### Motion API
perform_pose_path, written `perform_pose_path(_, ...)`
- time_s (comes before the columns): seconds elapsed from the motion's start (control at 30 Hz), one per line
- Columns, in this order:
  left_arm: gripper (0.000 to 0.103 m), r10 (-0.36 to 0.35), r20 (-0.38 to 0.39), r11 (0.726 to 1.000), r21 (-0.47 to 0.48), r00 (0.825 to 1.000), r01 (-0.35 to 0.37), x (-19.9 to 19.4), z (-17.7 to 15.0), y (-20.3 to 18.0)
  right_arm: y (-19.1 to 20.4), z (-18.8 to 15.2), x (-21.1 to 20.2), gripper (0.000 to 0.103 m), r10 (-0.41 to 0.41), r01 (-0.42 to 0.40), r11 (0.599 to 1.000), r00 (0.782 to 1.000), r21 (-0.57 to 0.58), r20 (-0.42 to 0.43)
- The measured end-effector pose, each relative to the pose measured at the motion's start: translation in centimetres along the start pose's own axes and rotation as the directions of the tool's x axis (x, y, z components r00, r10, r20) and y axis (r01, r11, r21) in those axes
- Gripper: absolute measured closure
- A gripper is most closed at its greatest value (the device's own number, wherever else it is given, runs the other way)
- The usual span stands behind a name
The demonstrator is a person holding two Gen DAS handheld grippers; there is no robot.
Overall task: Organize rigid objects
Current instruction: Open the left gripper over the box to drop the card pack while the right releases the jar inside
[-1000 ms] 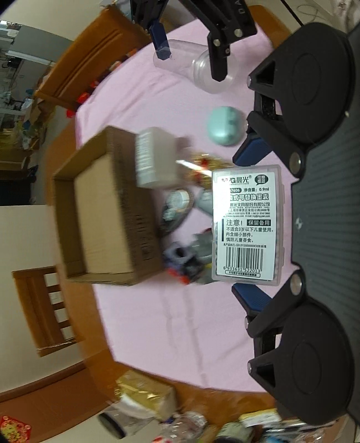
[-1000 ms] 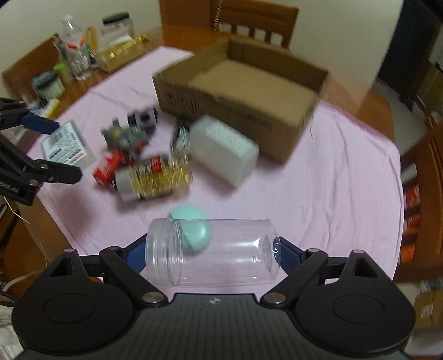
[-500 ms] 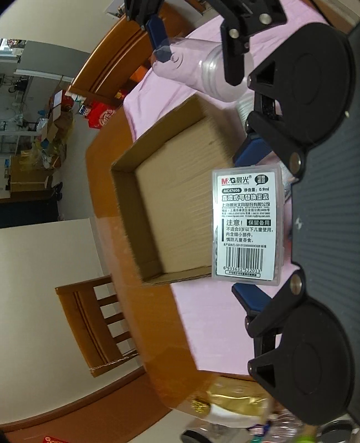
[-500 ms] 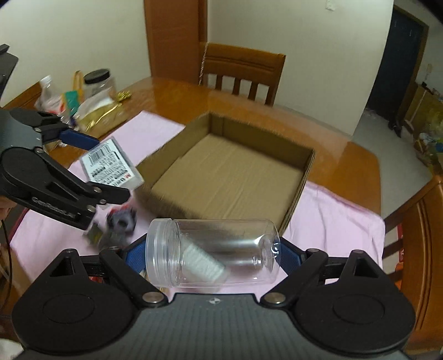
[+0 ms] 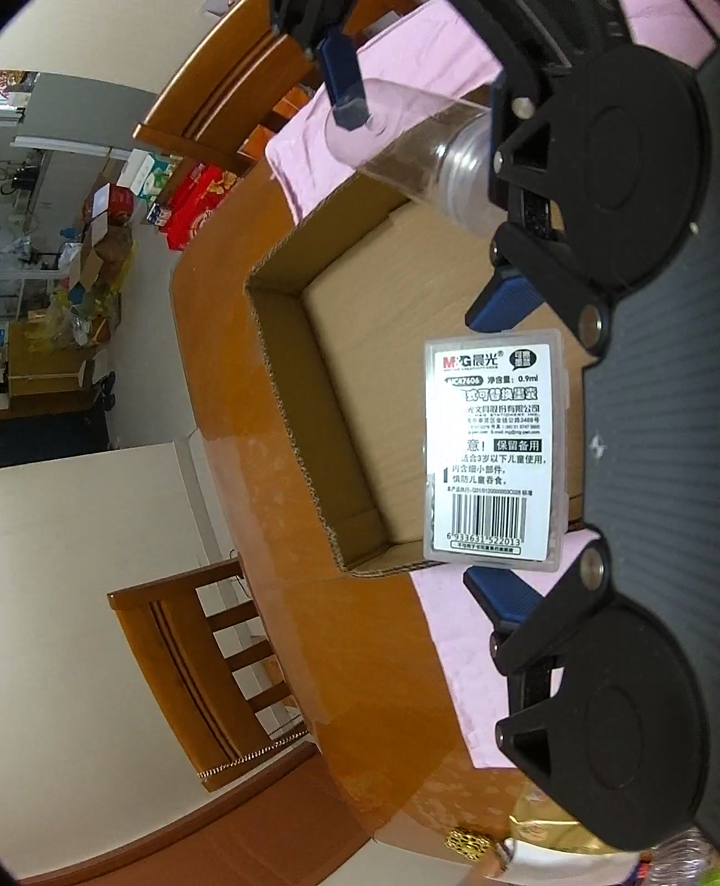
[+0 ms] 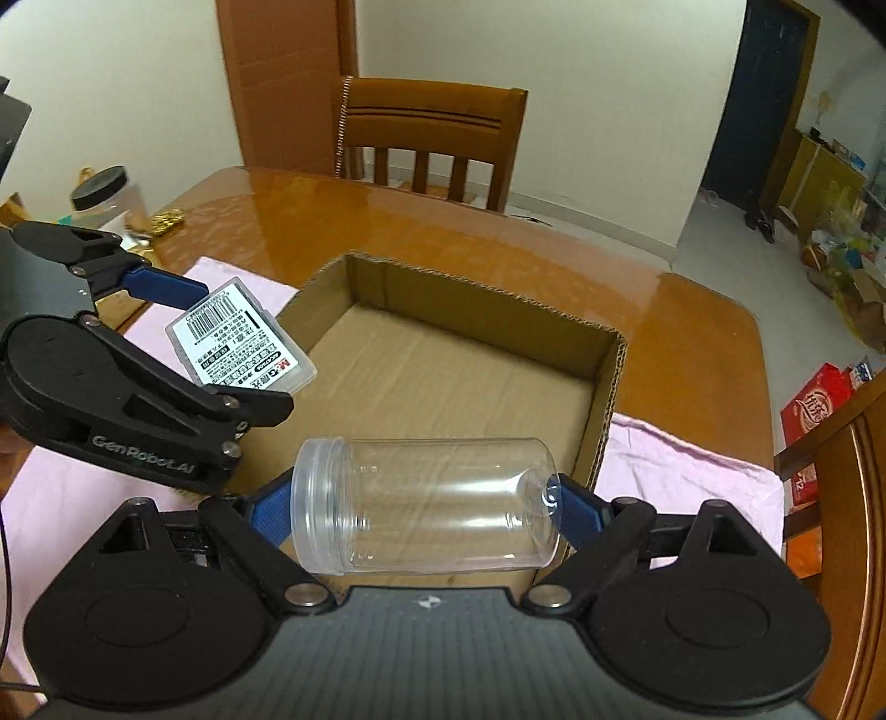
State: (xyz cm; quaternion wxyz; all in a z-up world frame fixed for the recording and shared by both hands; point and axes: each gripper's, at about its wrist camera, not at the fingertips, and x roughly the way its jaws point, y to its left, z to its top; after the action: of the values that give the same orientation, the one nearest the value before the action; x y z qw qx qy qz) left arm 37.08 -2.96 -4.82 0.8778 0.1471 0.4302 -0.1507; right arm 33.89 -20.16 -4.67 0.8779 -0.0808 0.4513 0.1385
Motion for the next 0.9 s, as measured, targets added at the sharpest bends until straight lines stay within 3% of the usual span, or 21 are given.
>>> perform_pose_path(0.13,0.013,0.006,-0.006,1.0,-0.008,1.0,-0.006,2.0,1.2,0.4,-0.4,0.3,0.4,0.0,-0.009,0.009,1.0,1.0,0.027,0.007)
perform_pose_path(0.3,0.012,-0.01,0.0,0.999,-0.039,1.0,0.01,3.7,2.4,1.1,-0.6,-0.2,-0.2,0.0,-0.025,0.025,0.999,1.0,0.036,0.001)
perform_pose_path(0.4,0.01,0.016,0.009,0.998,-0.058,1.0,-0.015,4.1,2.8,1.5,-0.5,-0.5,-0.6,0.0,-0.033,0.033,0.999,0.999,0.04,-0.003)
perform_pose_path(0.7,0.007,0.029,0.048,0.998,-0.049,0.998,-0.027,1.5,2.0,1.9,0.4,-1.5,-1.9,0.0,-0.056,0.056,0.997,0.998,0.044,0.001)
perform_pose_path(0.9,0.006,0.055,0.098,0.997,-0.054,0.994,-0.05,-1.6,-0.4,1.6,1.6,-3.8,-3.2,0.0,-0.056,0.056,0.995,0.998,0.08,0.001)
